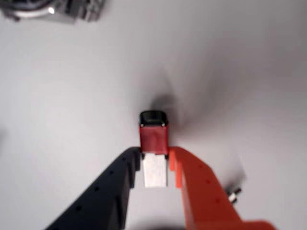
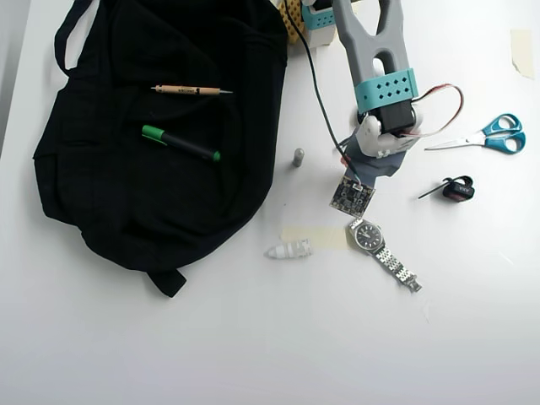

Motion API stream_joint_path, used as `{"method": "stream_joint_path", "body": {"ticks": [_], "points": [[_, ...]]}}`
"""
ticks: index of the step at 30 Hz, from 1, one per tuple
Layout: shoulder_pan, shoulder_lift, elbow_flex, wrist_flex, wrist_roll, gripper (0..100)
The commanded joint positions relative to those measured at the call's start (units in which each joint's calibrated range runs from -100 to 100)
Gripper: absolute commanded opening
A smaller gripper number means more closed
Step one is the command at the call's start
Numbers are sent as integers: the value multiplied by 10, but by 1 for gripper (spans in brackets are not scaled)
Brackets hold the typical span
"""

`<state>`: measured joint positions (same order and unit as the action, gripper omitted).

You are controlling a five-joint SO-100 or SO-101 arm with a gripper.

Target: Put the usb stick into the black bag

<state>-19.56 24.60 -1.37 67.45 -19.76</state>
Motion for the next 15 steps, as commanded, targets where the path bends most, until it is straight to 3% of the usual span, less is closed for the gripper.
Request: {"method": "stream_joint_path", "body": {"ticks": [1, 15], "points": [[-3, -61, -23, 27, 2, 2], [12, -133, -23, 83, 15, 2]]}}
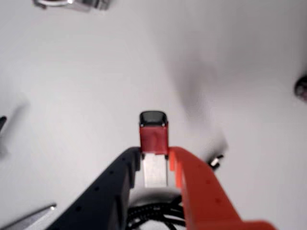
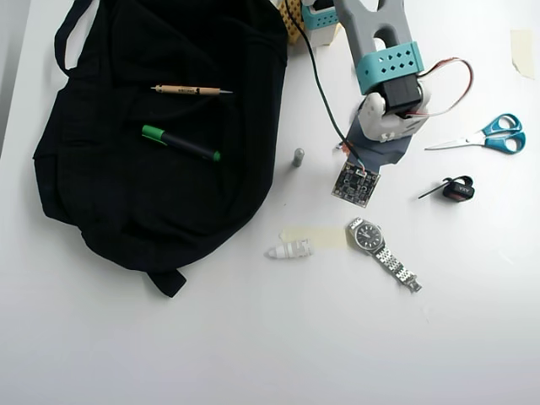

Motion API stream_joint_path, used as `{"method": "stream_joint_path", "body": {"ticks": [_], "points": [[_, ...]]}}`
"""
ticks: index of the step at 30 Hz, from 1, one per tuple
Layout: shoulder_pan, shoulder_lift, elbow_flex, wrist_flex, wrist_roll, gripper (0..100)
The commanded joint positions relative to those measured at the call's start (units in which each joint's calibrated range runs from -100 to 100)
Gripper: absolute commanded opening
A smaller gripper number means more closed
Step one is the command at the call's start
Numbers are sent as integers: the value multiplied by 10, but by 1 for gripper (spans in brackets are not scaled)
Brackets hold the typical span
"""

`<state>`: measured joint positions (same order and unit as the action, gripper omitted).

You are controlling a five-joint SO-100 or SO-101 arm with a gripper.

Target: Put the usb stick into the black bag

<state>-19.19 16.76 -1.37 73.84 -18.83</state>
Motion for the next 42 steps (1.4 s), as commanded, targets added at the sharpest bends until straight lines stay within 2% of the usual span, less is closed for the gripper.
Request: {"method": "stream_joint_path", "body": {"ticks": [1, 12, 27, 34, 42], "points": [[12, -62, -23, 27, 8, 2], [51, -144, -23, 106, 28, 2], [159, -275, -22, 246, 31, 2], [223, -331, -13, 252, 68, 2], [347, -342, -14, 252, 77, 2]]}}
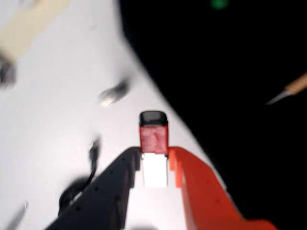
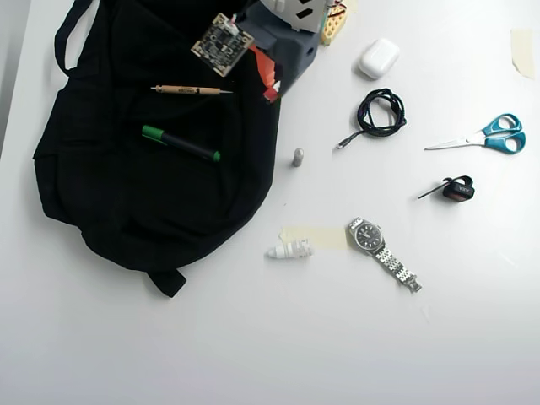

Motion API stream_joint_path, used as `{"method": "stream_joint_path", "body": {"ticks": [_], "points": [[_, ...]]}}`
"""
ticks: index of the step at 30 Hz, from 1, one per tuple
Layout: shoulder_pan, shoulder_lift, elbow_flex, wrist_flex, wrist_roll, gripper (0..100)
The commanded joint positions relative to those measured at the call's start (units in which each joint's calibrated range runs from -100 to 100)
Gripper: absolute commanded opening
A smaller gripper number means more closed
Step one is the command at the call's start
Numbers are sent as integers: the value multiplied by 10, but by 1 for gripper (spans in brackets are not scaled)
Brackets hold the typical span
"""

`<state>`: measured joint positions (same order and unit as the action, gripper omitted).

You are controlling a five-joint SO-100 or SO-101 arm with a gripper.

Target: Put the usb stick into the black bag

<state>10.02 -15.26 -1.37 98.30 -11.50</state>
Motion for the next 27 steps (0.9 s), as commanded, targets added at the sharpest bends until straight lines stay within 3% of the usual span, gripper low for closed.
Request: {"method": "stream_joint_path", "body": {"ticks": [1, 10, 17, 18, 20, 22, 24, 25, 26, 27], "points": [[70, -22, -16, 8, 3, 2], [195, -22, -27, 2, 24, 2], [351, -21, -26, -58, 24, 3], [349, -17, -26, -67, 24, 5], [330, -10, -16, -71, 22, 24], [305, -10, -16, -70, 18, 29], [278, -15, -16, -70, 22, 25], [268, -20, -24, -70, 24, 19], [251, -22, -45, -73, 31, 4], [205, -22, -103, -64, 55, 3]]}}
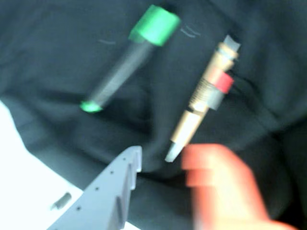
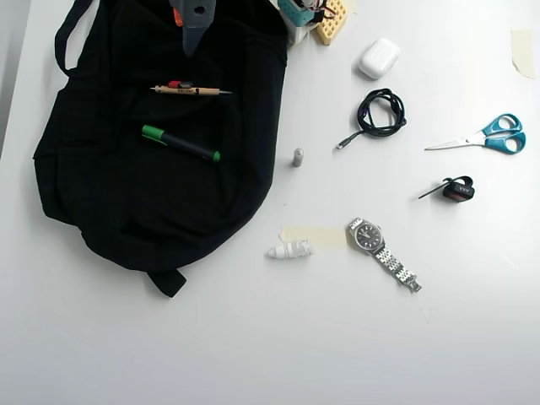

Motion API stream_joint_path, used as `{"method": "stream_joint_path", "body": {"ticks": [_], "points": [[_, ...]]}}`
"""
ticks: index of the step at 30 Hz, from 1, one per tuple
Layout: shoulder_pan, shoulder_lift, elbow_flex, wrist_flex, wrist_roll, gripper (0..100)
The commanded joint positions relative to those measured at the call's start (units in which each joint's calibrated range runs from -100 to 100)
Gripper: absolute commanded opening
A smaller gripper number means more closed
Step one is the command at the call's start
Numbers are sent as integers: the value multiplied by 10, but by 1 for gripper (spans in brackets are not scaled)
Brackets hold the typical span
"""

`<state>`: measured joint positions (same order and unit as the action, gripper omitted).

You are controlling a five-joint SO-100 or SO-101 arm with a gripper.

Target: Put the usb stick into the black bag

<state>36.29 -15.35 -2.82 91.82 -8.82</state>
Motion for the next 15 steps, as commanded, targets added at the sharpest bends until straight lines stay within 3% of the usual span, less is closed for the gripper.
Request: {"method": "stream_joint_path", "body": {"ticks": [1, 2, 5, 7, 15], "points": [[-106, -28, -148, 19, 33, 2], [-151, -46, -161, 34, 31, 2], [-441, -82, -132, 54, 32, 2], [-579, -83, -22, -12, 28, 2], [-607, -84, 245, -277, 31, 2]]}}
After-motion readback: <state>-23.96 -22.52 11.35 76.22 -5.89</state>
